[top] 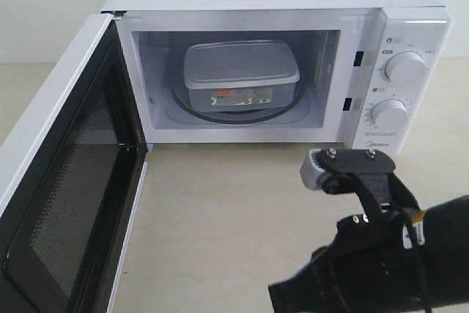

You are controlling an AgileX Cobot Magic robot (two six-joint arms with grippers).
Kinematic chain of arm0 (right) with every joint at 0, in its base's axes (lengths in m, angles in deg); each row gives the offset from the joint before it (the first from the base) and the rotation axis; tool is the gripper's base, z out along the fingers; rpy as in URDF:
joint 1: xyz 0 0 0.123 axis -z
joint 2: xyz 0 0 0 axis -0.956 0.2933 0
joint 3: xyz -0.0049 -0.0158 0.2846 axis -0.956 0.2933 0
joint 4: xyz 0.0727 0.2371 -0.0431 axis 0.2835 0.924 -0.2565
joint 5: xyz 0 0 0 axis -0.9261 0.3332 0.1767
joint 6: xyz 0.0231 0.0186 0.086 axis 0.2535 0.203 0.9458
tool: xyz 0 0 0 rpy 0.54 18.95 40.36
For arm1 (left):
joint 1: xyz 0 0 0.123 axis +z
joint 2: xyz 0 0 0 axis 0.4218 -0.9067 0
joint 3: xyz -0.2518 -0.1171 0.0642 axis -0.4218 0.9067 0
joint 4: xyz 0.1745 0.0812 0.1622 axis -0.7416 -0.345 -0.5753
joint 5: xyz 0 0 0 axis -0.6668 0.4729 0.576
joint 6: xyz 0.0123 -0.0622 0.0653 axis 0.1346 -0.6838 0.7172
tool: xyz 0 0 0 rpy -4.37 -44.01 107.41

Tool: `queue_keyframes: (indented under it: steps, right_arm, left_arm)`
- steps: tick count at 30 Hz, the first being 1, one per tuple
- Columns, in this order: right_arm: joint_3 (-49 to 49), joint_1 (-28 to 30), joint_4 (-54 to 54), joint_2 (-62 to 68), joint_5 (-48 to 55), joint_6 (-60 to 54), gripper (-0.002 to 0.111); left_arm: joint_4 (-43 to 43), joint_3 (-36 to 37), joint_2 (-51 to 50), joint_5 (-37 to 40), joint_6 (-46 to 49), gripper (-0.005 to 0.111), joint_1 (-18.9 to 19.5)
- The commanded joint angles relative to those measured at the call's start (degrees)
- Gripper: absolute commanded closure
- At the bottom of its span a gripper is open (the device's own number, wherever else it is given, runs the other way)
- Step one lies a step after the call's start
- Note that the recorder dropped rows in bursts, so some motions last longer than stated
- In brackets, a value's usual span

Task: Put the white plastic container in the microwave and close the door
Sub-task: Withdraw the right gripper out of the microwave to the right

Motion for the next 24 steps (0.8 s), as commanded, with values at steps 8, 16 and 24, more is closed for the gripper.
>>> queue_keyframes:
  steps: [8, 16, 24]
  right_arm:
    - [0.24, 0.16, -2.44, -18.07, 13.34, 0.00, 0.108]
    - [0.24, 0.16, -2.44, -35.80, 19.21, 4.15, 0.108]
    - [0.24, 0.16, -2.31, -36.62, 19.46, 4.58, 0.108]
  left_arm:
    - [-0.07, 0.20, 0.16, 0.05, 0.24, 0.102, 0.30]
    - [-0.07, 0.20, 0.16, 0.05, 0.24, 0.102, 0.30]
    - [-0.07, 0.20, 0.16, 0.05, 0.24, 0.102, 0.30]
